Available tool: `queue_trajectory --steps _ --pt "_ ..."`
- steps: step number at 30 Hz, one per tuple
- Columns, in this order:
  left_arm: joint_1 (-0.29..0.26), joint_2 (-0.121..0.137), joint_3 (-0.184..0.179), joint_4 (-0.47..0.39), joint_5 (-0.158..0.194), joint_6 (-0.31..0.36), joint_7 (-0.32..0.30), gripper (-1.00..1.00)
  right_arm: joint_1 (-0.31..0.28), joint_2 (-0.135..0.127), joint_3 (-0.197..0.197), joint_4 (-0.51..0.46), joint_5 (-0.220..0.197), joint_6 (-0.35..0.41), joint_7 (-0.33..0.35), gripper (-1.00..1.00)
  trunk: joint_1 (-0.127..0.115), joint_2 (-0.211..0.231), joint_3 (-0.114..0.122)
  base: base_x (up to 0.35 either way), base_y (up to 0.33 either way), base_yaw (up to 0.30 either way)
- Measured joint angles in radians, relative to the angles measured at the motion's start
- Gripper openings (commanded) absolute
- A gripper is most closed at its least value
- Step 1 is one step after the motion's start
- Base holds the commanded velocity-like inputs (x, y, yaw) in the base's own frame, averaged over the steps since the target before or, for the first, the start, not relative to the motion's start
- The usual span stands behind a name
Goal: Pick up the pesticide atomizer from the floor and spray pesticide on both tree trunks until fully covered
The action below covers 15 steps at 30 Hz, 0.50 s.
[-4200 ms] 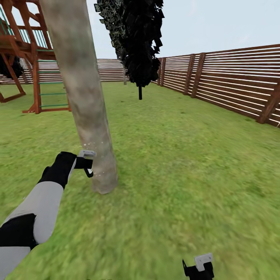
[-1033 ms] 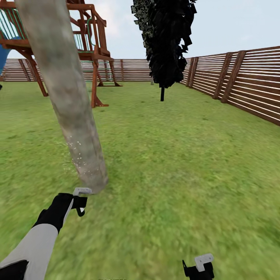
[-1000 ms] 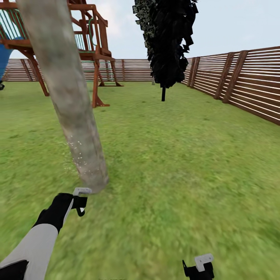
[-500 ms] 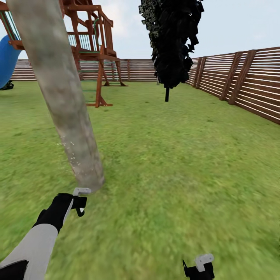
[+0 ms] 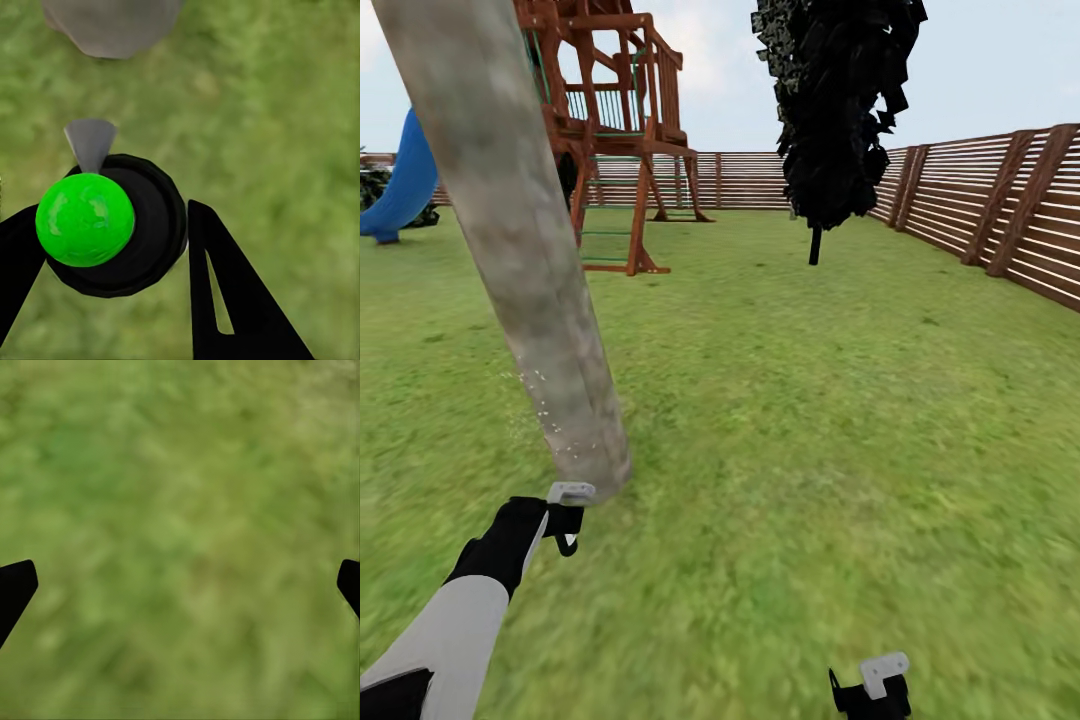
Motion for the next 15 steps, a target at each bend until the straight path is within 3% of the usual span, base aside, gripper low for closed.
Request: queue_trajectory --steps 9,15 --pt "0.0 0.0 0.002 0.0 0.0 0.0 0.001 -1.0 0.0 0.0 0.0 0.0 0.001 0.0 0.0 1.0 0.0 0.0 0.0 0.181 -0.226 0.275" --pt "0.0 0.0 0.002 0.003 0.001 0.0 0.008 -1.0 0.0 0.0 0.0 0.0 0.001 0.0 0.0 1.0 0.0 0.0 0.0 0.225 -0.201 0.043"
